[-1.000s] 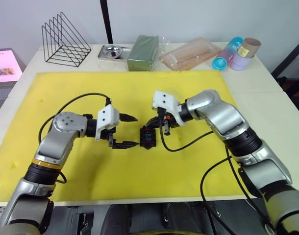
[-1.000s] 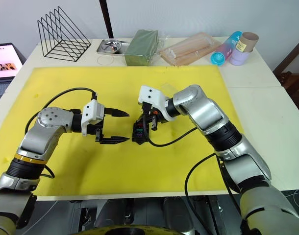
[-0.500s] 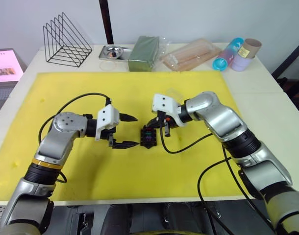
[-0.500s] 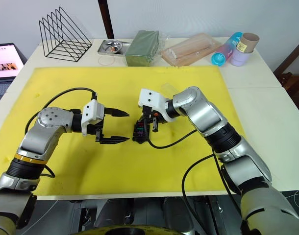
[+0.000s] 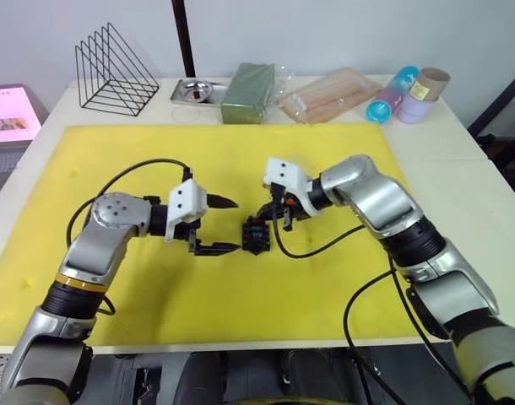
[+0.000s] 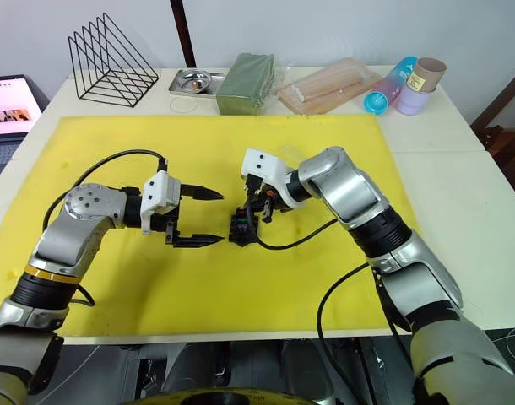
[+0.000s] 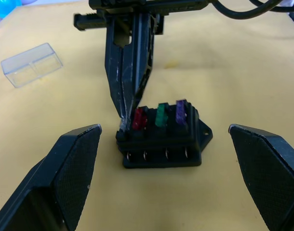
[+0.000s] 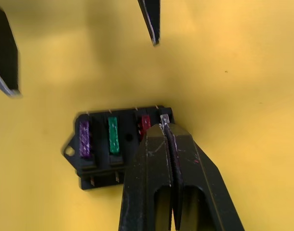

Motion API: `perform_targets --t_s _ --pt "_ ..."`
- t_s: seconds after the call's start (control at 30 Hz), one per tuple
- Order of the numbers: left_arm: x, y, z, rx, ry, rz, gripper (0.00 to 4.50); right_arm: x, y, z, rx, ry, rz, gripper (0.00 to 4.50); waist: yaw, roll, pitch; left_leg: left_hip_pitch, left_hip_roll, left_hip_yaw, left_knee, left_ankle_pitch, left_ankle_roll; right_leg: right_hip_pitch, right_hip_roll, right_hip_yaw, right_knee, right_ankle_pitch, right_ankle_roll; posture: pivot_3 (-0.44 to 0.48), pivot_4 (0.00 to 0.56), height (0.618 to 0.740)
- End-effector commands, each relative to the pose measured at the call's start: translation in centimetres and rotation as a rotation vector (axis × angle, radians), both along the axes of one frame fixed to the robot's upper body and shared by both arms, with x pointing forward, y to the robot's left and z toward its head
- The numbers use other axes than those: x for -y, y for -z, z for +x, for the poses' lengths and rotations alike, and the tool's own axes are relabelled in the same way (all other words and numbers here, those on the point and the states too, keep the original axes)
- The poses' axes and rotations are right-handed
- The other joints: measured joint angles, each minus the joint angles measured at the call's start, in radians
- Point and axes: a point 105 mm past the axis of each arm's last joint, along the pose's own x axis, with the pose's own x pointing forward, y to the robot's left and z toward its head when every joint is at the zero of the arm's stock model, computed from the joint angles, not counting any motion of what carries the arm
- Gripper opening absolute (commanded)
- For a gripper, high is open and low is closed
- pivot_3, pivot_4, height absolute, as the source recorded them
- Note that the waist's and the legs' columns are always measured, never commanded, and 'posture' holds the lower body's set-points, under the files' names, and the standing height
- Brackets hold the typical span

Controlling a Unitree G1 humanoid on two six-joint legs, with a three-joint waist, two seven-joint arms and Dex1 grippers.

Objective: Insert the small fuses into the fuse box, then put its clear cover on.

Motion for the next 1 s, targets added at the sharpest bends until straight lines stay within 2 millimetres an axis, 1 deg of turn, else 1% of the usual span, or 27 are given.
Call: perform_targets --t_s 0.03,0.3,0.53,0.6,0.67,0.77,0.83,0.9,0.93,1.0 --pt "0.4 -0.9 -0.1 0.032 0.018 -0.011 4.5 0.0 2.3 -0.7 -0.107 0.007 -0.04 0.02 0.0 0.0 0.0 0.0 0.0 0.0 0.0 0.0 0.0 0.0 0.0 0.0 0.0 0.0 0.0 0.0 0.15 0.74" --pt "0.5 -1.1 -0.2 0.032 0.023 -0.012 4.5 -0.3 1.8 -0.6 -0.085 -0.003 -0.048 0.02 -0.001 0.0 0.0 0.0 0.0 0.0 0.0 0.0 0.0 0.0 0.0 0.0 0.0 0.0 0.0 0.0 0.15 0.74" --pt "0.4 -1.1 -0.4 0.03 0.025 -0.013 4.5 -0.7 -0.2 -0.5 -0.073 0.004 0.022 0.02 -0.001 0.0 0.0 0.0 0.0 0.0 0.0 0.0 0.0 0.0 0.0 0.0 0.0 0.0 0.0 0.0 0.15 0.74" --pt "0.3 -1.1 -0.4 0.028 0.024 -0.013 4.5 -1.0 -2.5 -0.7 -0.054 -0.003 0.093 0.02 -0.001 0.0 0.0 0.0 0.0 0.0 0.0 0.0 0.0 -0.001 0.0 0.0 0.0 0.0 0.0 0.0 0.15 0.74" --pt "0.2 -1.2 -0.4 0.026 0.024 -0.012 4.5 -1.0 -4.3 -1.0 -0.036 -0.012 0.146 0.02 0.0 0.0 0.0 -0.001 0.0 0.0 0.0 0.0 0.0 -0.002 0.0 0.0 0.0 0.0 0.0 0.0 0.15 0.74" --pt "0.0 -1.3 -0.4 0.026 0.023 -0.01 4.5 -0.7 -5.8 -1.3 0.004 -0.013 0.187 0.02 0.0 0.0 0.001 -0.002 0.0 -0.001 0.0 0.0 0.0 -0.003 0.0 0.0 0.0 0.0 0.0 0.0 0.15 0.74" --pt "-0.3 -1.5 -0.4 0.025 0.019 -0.008 4.5 -0.1 -6.6 -1.6 0.04 -0.01 0.206 0.02 0.0 0.0 0.001 -0.002 0.0 -0.001 0.0 0.0 0.0 -0.002 0.0 0.0 0.0 0.0 0.0 0.0 0.15 0.74" --pt "-0.8 -1.8 -0.4 0.024 0.009 -0.002 4.5 0.6 -7.5 -2.1 0.087 -0.016 0.229 0.02 0.0 0.001 0.001 -0.002 0.0 -0.001 0.0 0.0 0.0 -0.003 0.0 0.0 0.0 0.0 0.0 0.0 0.15 0.74" --pt "-1.2 -2.0 -0.4 0.019 0.001 -0.003 4.5 1.4 -7.9 -2.3 0.139 -0.015 0.234 0.02 0.001 0.0 0.001 -0.002 0.0 0.0 0.0 0.0 0.0 -0.003 0.0 0.0 0.0 0.0 0.0 0.0 0.15 0.74" --pt "-1.7 -2.2 -0.5 0.01 -0.011 -0.001 4.5 2.4 -8.2 -2.7 0.197 -0.008 0.233 0.02 0.002 0.0 0.001 -0.002 0.0 -0.001 -0.001 0.0 0.0 -0.002 0.0 0.0 -0.001 0.0 0.0 0.0 0.15 0.74"
